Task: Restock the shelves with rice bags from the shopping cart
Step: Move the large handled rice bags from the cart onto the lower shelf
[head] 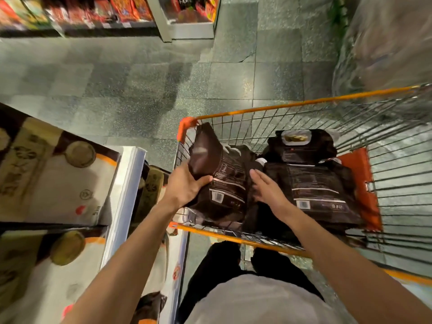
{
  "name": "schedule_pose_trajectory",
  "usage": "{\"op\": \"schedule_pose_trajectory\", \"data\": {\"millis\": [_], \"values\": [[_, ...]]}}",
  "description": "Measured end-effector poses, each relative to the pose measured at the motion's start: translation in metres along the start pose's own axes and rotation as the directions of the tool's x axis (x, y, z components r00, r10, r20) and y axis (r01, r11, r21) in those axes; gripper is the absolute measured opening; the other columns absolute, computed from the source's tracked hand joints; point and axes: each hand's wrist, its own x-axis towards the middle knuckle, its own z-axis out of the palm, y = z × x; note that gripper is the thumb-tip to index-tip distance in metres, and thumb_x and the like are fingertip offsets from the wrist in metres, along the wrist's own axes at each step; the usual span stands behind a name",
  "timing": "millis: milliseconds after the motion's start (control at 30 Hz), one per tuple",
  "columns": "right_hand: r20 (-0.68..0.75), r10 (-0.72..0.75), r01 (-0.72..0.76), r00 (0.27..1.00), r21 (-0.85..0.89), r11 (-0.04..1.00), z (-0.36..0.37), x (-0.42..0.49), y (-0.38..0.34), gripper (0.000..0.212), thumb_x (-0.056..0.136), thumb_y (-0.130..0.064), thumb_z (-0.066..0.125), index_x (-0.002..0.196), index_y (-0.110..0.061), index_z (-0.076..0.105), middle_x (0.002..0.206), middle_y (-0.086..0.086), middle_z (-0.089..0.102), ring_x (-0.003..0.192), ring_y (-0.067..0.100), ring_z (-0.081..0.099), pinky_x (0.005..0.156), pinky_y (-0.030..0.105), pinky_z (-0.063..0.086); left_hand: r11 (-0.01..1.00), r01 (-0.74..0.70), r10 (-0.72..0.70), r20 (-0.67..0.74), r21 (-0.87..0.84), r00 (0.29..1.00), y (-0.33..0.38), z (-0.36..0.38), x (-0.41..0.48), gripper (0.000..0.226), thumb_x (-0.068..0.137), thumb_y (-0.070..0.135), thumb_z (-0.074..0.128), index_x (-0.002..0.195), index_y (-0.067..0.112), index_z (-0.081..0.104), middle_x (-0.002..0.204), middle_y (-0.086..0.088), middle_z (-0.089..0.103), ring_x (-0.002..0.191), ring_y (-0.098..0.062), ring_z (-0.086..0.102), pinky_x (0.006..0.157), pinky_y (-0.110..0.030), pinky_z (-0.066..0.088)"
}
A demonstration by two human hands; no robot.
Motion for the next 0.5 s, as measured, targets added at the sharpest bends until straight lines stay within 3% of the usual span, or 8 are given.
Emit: {"op": "schedule_pose_trajectory", "data": {"millis": [100,167,233,267,333,400,467,500], "values": [[0.106,-0.059,0.055,0.993,0.039,0.998,-0.015,-0.012,-0.009,0.066,0.092,-0.059,0.047,0.15,-0.03,0.032,0.151,-0.008,0.039,0.138,0.016,0.037,0.114,0.046,0.032,0.986,-0.045,0.048,-0.009,0.158,0.999,0.028,0.014,-0.016,0.047,0.084,0.042,0.075,0.115,0.009,0.062,0.104,-0.016,0.071,0.101,-0.035,0.065,0.083,-0.034,0.047],[0.141,-0.083,0.076,0.987,0.056,0.996,-0.022,-0.017,-0.012,0.081,0.081,-0.073,0.049,0.15,-0.036,0.03,0.153,-0.009,0.037,0.138,0.017,0.037,0.113,0.048,0.032,0.987,-0.063,0.062,0.014,0.15,0.998,0.044,0.026,-0.031,0.043,0.087,0.048,0.069,0.115,0.016,0.066,0.101,-0.012,0.073,0.1,-0.032,0.066,0.085,-0.035,0.05],[0.182,-0.079,0.057,0.98,0.12,0.991,-0.029,-0.018,-0.014,0.1,0.066,-0.086,0.055,0.15,-0.039,0.028,0.154,-0.01,0.036,0.139,0.018,0.038,0.111,0.049,0.034,0.997,-0.049,0.045,0.067,0.062,0.997,0.053,0.036,-0.043,0.041,0.083,0.061,0.066,0.112,0.032,0.067,0.098,0.002,0.074,0.096,-0.019,0.068,0.087,-0.032,0.053],[0.206,-0.074,0.043,0.976,0.152,0.987,-0.037,-0.019,-0.014,0.103,0.063,-0.089,0.056,0.15,-0.04,0.029,0.152,-0.01,0.04,0.137,0.018,0.04,0.11,0.049,0.035,0.999,-0.032,0.034,0.101,-0.022,0.994,0.06,0.044,-0.051,0.043,0.078,0.069,0.065,0.11,0.04,0.066,0.097,0.009,0.073,0.094,-0.011,0.068,0.089,-0.029,0.053],[0.255,-0.058,0.011,0.965,0.18,0.984,-0.047,-0.022,-0.013,0.097,0.065,-0.088,0.055,0.146,-0.037,0.039,0.143,-0.006,0.053,0.131,0.018,0.05,0.106,0.047,0.041,0.966,0.036,0.018,0.205,-0.254,0.979,0.064,0.058,-0.057,0.049,0.074,0.075,0.061,0.108,0.039,0.069,0.101,0.01,0.074,0.092,-0.008,0.07,0.09,-0.027,0.053],[0.237,-0.048,-0.012,0.97,0.249,0.968,-0.062,-0.027,-0.007,0.094,0.069,-0.082,0.059,0.144,-0.028,0.045,0.137,0.001,0.059,0.125,0.02,0.057,0.102,0.043,0.046,0.907,0.131,-0.003,0.305,-0.4,0.952,0.067,0.081,-0.059,0.034,0.091,0.055,0.06,0.109,0.028,0.068,0.11,-0.004,0.073,0.083,-0.014,0.071,0.079,-0.025,0.056],[0.203,-0.007,-0.064,0.979,0.339,0.939,-0.08,-0.031,-0.001,0.083,0.075,-0.071,0.06,0.139,-0.019,0.051,0.129,0.008,0.064,0.116,0.024,0.063,0.097,0.041,0.051,0.913,0.175,-0.042,0.341,-0.368,0.939,0.063,0.101,-0.058,0.024,0.097,0.033,0.061,0.115,0.018,0.064,0.115,-0.009,0.069,0.082,-0.015,0.067,0.069,-0.025,0.056],[0.184,0.008,-0.075,0.983,0.358,0.931,-0.089,-0.034,0.002,0.072,0.08,-0.065,0.059,0.134,-0.017,0.057,0.124,0.009,0.067,0.112,0.026,0.066,0.094,0.041,0.052,0.924,0.185,-0.063,0.345,-0.333,0.937,0.058,0.11,-0.056,0.026,0.096,0.026,0.064,0.119,0.015,0.063,0.116,-0.009,0.068,0.084,-0.016,0.066,0.073,-0.031,0.057]]}}
